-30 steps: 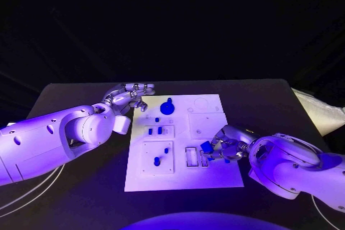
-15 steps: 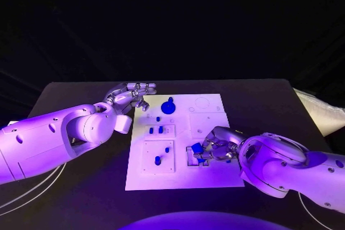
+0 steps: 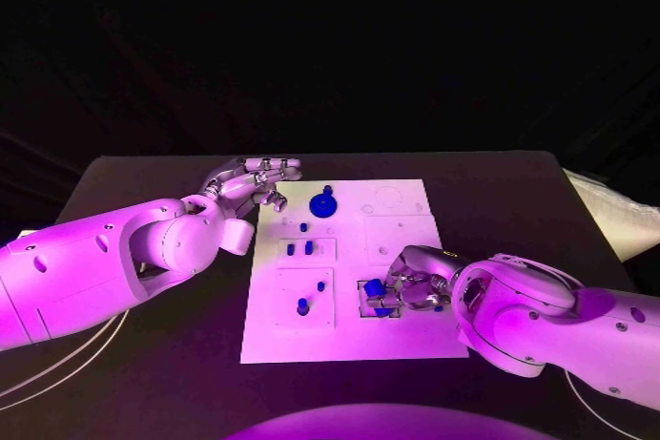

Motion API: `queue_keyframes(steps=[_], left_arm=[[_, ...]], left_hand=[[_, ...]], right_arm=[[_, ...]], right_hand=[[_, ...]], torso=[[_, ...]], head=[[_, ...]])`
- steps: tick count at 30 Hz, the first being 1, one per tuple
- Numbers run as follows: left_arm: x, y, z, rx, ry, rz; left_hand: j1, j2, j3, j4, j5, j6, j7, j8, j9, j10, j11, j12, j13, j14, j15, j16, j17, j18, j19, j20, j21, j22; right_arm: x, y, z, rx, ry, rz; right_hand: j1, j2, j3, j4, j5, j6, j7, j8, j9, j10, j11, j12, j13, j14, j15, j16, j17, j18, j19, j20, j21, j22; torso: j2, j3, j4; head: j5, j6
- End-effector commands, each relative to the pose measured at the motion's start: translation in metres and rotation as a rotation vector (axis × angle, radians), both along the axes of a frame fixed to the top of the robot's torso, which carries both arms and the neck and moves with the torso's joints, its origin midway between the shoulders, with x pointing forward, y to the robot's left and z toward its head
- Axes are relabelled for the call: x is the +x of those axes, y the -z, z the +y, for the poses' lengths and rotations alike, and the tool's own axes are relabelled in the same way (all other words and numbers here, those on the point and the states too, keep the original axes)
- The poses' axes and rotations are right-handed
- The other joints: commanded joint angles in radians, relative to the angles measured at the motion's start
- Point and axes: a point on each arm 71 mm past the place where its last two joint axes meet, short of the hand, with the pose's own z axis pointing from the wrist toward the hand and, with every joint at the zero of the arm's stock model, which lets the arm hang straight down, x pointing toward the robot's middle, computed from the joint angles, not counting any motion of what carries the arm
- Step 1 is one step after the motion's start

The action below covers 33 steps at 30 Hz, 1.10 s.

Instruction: Assemble the parts on the task board

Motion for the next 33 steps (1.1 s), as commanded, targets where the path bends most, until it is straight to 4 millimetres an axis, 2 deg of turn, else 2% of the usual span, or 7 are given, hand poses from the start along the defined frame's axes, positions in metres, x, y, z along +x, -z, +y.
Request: queue_keyframes(steps=[1, 5, 8, 10, 13, 16, 33], left_arm=[[-0.0008, -0.0011, -0.0023, -0.014, 0.016, -0.004], [-0.0007, -0.0011, -0.0018, -0.013, 0.013, -0.004], [-0.0007, -0.001, -0.0017, -0.012, 0.012, -0.004], [-0.0006, -0.001, -0.0017, -0.012, 0.013, -0.004], [-0.0006, -0.001, -0.0017, -0.012, 0.013, -0.004], [-0.0006, -0.0009, -0.0015, -0.012, 0.013, -0.004], [-0.0003, -0.0003, -0.0001, -0.01, 0.011, -0.001]], left_hand=[[-0.002, 0.008, -0.007, -0.001, -0.002, -0.007, 0.002, 0.005, -0.001, -0.007, -0.002, 0.007, 0.001, -0.007, 0.001, -0.005, -0.001, 0.019, -0.007, -0.002, -0.006, -0.001], [-0.002, 0.008, -0.007, -0.001, -0.002, -0.007, 0.002, 0.005, -0.001, -0.007, -0.002, 0.007, 0.001, -0.007, 0.001, -0.005, -0.001, 0.019, -0.007, -0.002, -0.006, -0.001], [-0.002, 0.008, -0.007, -0.001, -0.002, -0.007, 0.002, 0.005, -0.001, -0.007, -0.002, 0.007, 0.001, -0.007, 0.001, -0.005, -0.001, 0.019, -0.007, -0.002, -0.006, -0.001], [-0.002, 0.008, -0.007, -0.001, -0.002, -0.007, 0.002, 0.005, -0.001, -0.007, -0.002, 0.007, 0.001, -0.007, 0.001, -0.005, -0.001, 0.019, -0.007, -0.002, -0.006, -0.001], [-0.002, 0.008, -0.007, -0.001, -0.002, -0.007, 0.002, 0.005, -0.001, -0.007, -0.002, 0.007, 0.001, -0.007, 0.001, -0.005, -0.001, 0.019, -0.007, -0.002, -0.006, -0.001], [-0.002, 0.008, -0.007, -0.001, -0.002, -0.007, 0.002, 0.005, -0.001, -0.007, -0.002, 0.007, 0.001, -0.007, 0.001, -0.005, -0.001, 0.019, -0.007, -0.002, -0.006, -0.001], [-0.002, 0.009, -0.01, -0.001, -0.002, -0.009, 0.003, 0.005, -0.002, -0.009, -0.002, 0.008, 0.001, -0.008, 0.001, -0.005, -0.002, 0.019, -0.007, -0.001, -0.007, -0.002]], right_arm=[[0.0008, -0.0004, -0.0002, -0.051, -0.025, -0.037], [0.0015, -0.0011, -0.0005, -0.057, -0.027, -0.054], [0.0018, -0.0019, -0.0003, -0.056, -0.026, -0.066], [0.0018, -0.0025, 0.0, -0.054, -0.026, -0.074], [0.0018, -0.0035, 0.0003, -0.051, -0.026, -0.085], [0.0015, -0.0042, 0.0007, -0.049, -0.026, -0.091], [-0.0074, -0.0086, 0.004, -0.028, -0.049, -0.084]], right_hand=[[-0.014, -0.004, -0.015, 0.0, -0.039, -0.007, 0.004, -0.003, 0.003, -0.009, 0.0, -0.013, -0.008, 0.073, -0.008, -0.006, 0.107, -0.008, -0.01, -0.001, -0.009, -0.006], [-0.046, -0.017, -0.037, 0.001, -0.147, -0.011, 0.005, -0.002, 0.012, -0.016, 0.001, -0.036, -0.021, 0.071, -0.007, -0.011, 0.099, -0.006, -0.015, -0.001, -0.017, -0.016], [-0.09, -0.049, -0.033, 0.003, -0.244, -0.016, 0.007, -0.001, 0.019, -0.025, 0.002, -0.062, -0.038, 0.07, -0.006, -0.016, 0.091, -0.004, -0.021, 0.0, -0.026, -0.028], [-0.116, -0.075, -0.014, 0.005, -0.27, -0.018, 0.007, -0.001, 0.023, -0.027, 0.003, -0.069, -0.042, 0.069, -0.005, -0.017, 0.089, -0.003, -0.022, 0.001, -0.029, -0.031], [-0.14, -0.103, 0.015, 0.005, -0.278, -0.022, 0.008, 0.0, 0.028, -0.03, 0.003, -0.08, -0.047, 0.069, -0.005, -0.019, 0.086, -0.002, -0.024, 0.001, -0.033, -0.036], [-0.149, -0.114, 0.025, 0.005, -0.28, -0.022, 0.008, 0.0, 0.03, -0.031, 0.003, -0.084, -0.05, 0.069, -0.005, -0.02, 0.085, -0.002, -0.025, 0.001, -0.034, -0.037], [-0.133, -0.093, 0.059, 0.003, -0.23, 0.007, -0.005, 0.022, 0.048, 0.008, -0.007, -0.027, 0.005, 0.072, -0.013, -0.012, 0.1, -0.006, -0.01, -0.004, -0.024, -0.017]], torso=[[0.0, -0.0003, 0.0006], [0.0, 0.0001, 0.0], [0.0, 0.0004, -0.0002], [0.0, 0.0005, -0.0006], [0.0, 0.0005, -0.0004], [0.001, 0.0007, -0.0005], [0.0, 0.001, -0.0008]], head=[[0.0, 0.0], [0.002, 0.0], [0.002, 0.0], [0.002, 0.001], [0.001, 0.001], [0.001, 0.0], [0.002, -0.001]])
